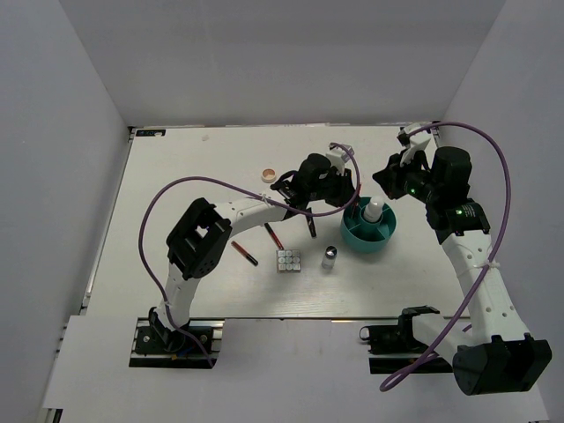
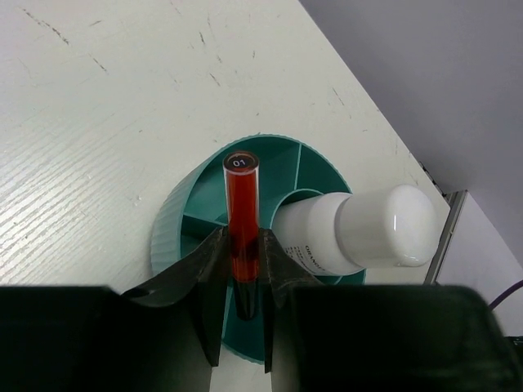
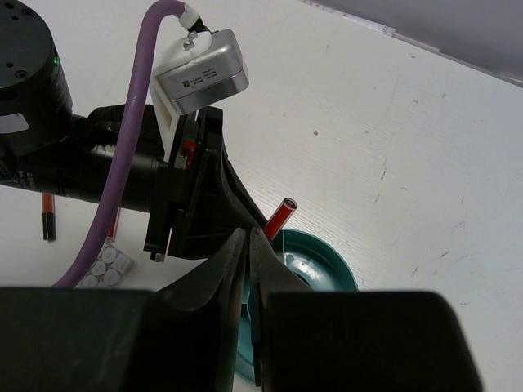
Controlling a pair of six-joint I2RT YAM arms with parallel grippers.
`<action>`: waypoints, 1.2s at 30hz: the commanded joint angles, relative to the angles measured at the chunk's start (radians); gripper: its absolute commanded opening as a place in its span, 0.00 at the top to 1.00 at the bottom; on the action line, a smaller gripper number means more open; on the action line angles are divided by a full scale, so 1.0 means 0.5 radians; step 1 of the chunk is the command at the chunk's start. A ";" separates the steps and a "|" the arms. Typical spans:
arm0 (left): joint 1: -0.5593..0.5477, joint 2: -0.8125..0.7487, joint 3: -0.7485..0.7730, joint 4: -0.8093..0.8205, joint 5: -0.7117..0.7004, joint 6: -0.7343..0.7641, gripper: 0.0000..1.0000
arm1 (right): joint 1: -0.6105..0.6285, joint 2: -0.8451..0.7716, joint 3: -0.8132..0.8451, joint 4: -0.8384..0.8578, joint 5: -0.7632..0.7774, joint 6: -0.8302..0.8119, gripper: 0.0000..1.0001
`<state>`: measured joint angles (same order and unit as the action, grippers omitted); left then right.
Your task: Organize the makeup
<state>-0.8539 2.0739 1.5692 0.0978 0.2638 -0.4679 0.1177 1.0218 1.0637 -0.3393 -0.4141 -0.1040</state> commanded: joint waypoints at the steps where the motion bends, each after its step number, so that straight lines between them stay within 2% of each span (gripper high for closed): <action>1: -0.013 -0.040 0.049 -0.030 -0.012 0.025 0.69 | -0.011 -0.025 -0.004 0.093 -0.009 0.021 0.88; 10: -0.013 -0.064 0.061 -0.061 -0.009 0.031 0.56 | -0.014 -0.025 -0.004 0.090 -0.028 0.024 0.80; 17: -0.013 -0.279 0.092 -0.061 -0.132 0.055 0.57 | -0.021 -0.043 -0.014 0.071 -0.049 -0.025 0.78; 19: 0.033 -0.413 0.092 -0.128 -0.217 0.040 0.59 | -0.011 -0.052 -0.026 0.068 -0.080 -0.047 0.73; 20: 0.033 -0.466 0.092 -0.262 -0.275 0.022 0.59 | -0.011 -0.059 -0.026 0.056 -0.092 -0.074 0.71; 22: 0.054 -0.634 0.083 -0.422 -0.447 0.006 0.58 | -0.015 -0.056 -0.035 0.041 -0.163 -0.114 0.60; 23: 0.054 -0.693 0.047 -0.599 -0.618 -0.076 0.58 | -0.011 -0.049 -0.035 0.004 -0.187 -0.160 0.57; 24: 0.085 -0.748 0.019 -0.695 -0.665 -0.131 0.58 | -0.008 -0.043 -0.032 -0.015 -0.254 -0.185 0.50; 27: 0.161 -0.984 -0.153 -1.014 -0.739 -0.343 0.56 | 0.001 0.009 -0.005 -0.115 -0.350 -0.271 0.45; 29: 0.210 -1.177 -0.354 -1.183 -0.739 -0.517 0.50 | 0.013 0.094 0.038 -0.183 -0.332 -0.301 0.46; 30: 0.229 -1.239 -0.420 -1.256 -0.761 -0.591 0.41 | 0.013 0.134 0.063 -0.244 -0.271 -0.323 0.54; 32: 0.256 -1.447 -0.630 -1.434 -0.849 -0.818 0.37 | 0.022 0.248 0.167 -0.291 -0.188 -0.332 0.69; 33: 0.281 -1.515 -0.696 -1.496 -0.889 -0.892 0.35 | 0.028 0.285 0.201 -0.303 -0.124 -0.335 0.81; 35: 0.299 -1.650 -0.818 -1.640 -0.969 -1.079 0.32 | 0.041 0.383 0.311 -0.315 -0.071 -0.335 0.85; 36: 0.300 -1.751 -0.916 -1.677 -1.036 -1.132 0.31 | 0.035 0.426 0.339 -0.294 -0.016 -0.317 0.83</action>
<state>-0.7097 1.2758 1.2007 -0.5438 -0.1558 -0.8574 0.1314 1.2087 1.1503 -0.4751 -0.4839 -0.2478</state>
